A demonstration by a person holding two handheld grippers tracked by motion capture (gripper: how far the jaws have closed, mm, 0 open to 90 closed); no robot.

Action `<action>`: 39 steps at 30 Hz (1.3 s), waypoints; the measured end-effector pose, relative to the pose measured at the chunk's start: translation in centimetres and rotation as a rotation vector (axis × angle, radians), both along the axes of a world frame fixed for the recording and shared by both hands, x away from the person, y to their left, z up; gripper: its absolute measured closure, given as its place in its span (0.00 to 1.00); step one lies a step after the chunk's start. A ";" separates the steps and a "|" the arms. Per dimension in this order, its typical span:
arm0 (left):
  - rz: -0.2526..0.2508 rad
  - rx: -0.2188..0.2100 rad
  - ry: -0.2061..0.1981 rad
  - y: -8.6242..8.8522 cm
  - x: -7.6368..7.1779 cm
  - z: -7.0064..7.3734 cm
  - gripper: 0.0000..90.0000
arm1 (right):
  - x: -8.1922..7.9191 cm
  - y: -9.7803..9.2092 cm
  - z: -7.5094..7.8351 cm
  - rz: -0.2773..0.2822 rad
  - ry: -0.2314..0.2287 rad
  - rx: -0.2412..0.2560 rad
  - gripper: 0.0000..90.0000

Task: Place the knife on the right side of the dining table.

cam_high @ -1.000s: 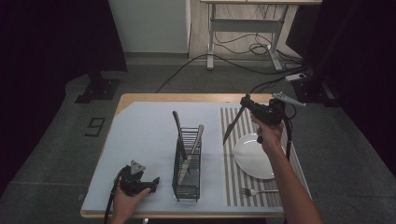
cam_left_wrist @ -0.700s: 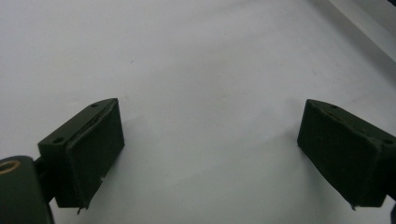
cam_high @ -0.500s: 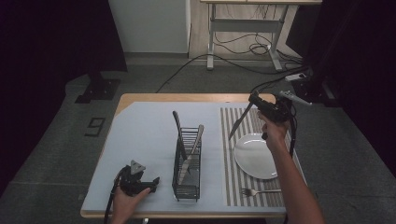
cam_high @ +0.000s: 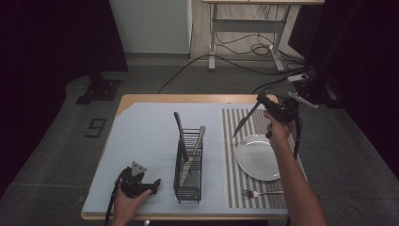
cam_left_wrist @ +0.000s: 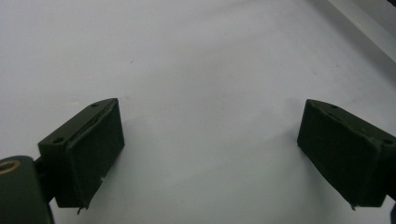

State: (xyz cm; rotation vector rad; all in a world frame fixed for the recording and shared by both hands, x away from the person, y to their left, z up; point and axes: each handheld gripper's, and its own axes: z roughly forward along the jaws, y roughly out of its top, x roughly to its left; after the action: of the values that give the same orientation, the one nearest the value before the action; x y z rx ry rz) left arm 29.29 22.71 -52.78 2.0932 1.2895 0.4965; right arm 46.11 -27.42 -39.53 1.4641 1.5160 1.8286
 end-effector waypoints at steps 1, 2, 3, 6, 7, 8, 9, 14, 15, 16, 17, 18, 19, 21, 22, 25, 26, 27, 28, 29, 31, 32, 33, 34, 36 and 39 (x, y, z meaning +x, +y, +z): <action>0.000 0.000 0.000 0.0 0.0 0.0 0.07 | 0.1 0.0 -0.1 -0.004 0.000 0.000 0.93; 0.000 0.000 0.000 0.0 0.0 0.0 0.07 | 0.3 0.1 -0.2 -0.010 -0.001 -0.002 0.93; 0.000 0.000 0.000 0.0 0.0 0.0 0.07 | 0.5 0.2 -0.4 -0.015 0.001 -0.001 0.93; 0.000 0.001 -0.001 0.0 0.0 0.0 0.07 | 1.1 0.3 -0.8 -0.038 0.001 0.014 0.93; 0.000 0.001 -0.001 0.0 0.0 0.0 0.07 | 1.2 0.4 -0.9 -0.042 0.002 0.016 0.93; 0.000 0.001 -0.001 0.0 0.0 0.0 0.07 | 1.3 0.4 -1.1 -0.046 0.002 0.011 0.93; 0.000 0.001 -0.001 0.0 0.0 0.0 0.07 | 1.3 0.4 -1.1 -0.046 0.002 0.011 0.93; 0.000 0.001 -0.002 0.0 0.0 0.0 0.07 | 1.6 0.5 -1.8 -0.073 0.001 0.005 0.93; 0.000 0.001 -0.002 0.0 0.0 0.0 0.07 | 1.6 0.6 -1.9 -0.071 -0.001 0.003 0.93; 0.000 0.002 -0.002 0.0 0.0 0.0 0.07 | 1.6 0.6 -2.1 -0.071 -0.005 -0.002 0.93; -0.001 0.002 -0.002 0.0 0.0 0.0 0.07 | 1.7 0.7 -2.4 -0.073 -0.002 -0.001 0.93; -0.001 0.002 -0.001 0.0 0.0 0.0 0.07 | 1.8 0.8 -2.6 -0.075 0.008 0.001 0.93; 0.000 0.001 -0.002 0.0 0.0 0.0 0.07 | 1.9 0.9 -2.7 -0.078 0.014 0.002 0.93; 0.000 0.002 -0.001 0.0 0.0 0.0 0.07 | 2.1 0.9 -2.7 -0.087 -0.003 -0.003 0.93; 0.000 0.001 -0.001 0.0 0.0 0.0 0.07 | 2.2 0.8 -2.7 -0.094 -0.016 0.004 0.93; 0.000 0.002 -0.002 0.0 0.0 0.0 0.07 | 2.5 0.7 -3.0 -0.104 -0.023 0.025 0.93; 0.000 0.002 -0.002 0.0 0.0 0.0 0.07 | 3.0 0.7 -3.5 -0.120 -0.010 0.035 0.93; 0.000 0.002 -0.002 0.0 0.0 0.0 0.07 | 3.3 0.6 -3.7 -0.128 -0.002 0.037 0.93; -0.001 0.002 -0.001 0.0 0.0 0.0 0.07 | 3.3 0.6 -3.7 -0.128 -0.002 0.037 0.93; -0.001 0.002 -0.001 0.0 0.0 0.0 0.07 | 3.6 0.6 -4.2 -0.131 0.003 0.041 0.93; 0.000 0.001 -0.002 0.0 0.0 0.0 0.07 | 3.8 0.5 -4.4 -0.130 -0.003 0.044 0.93; 0.000 0.002 -0.002 0.0 0.0 0.0 0.07 | 3.9 0.5 -4.5 -0.130 -0.007 0.054 0.93; -0.001 0.002 -0.002 0.0 0.0 0.0 0.07 | 4.2 0.4 -4.8 -0.142 -0.011 0.070 0.93; -0.001 0.002 -0.002 0.0 0.0 0.0 0.07 | 4.3 0.4 -4.9 -0.150 -0.008 0.077 0.93; -0.001 0.003 -0.002 0.0 0.0 0.0 0.07 | 4.4 0.4 -5.0 -0.155 -0.009 0.091 0.93; -0.001 0.003 -0.002 0.0 -0.1 0.0 0.07 | 4.6 0.6 -5.2 -0.156 -0.005 0.100 0.93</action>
State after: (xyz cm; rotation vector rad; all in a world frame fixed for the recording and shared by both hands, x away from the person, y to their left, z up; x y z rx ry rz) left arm 29.24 22.70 -52.78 2.0948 1.2875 0.5009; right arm 50.69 -26.83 -44.74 1.5747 1.2858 1.8360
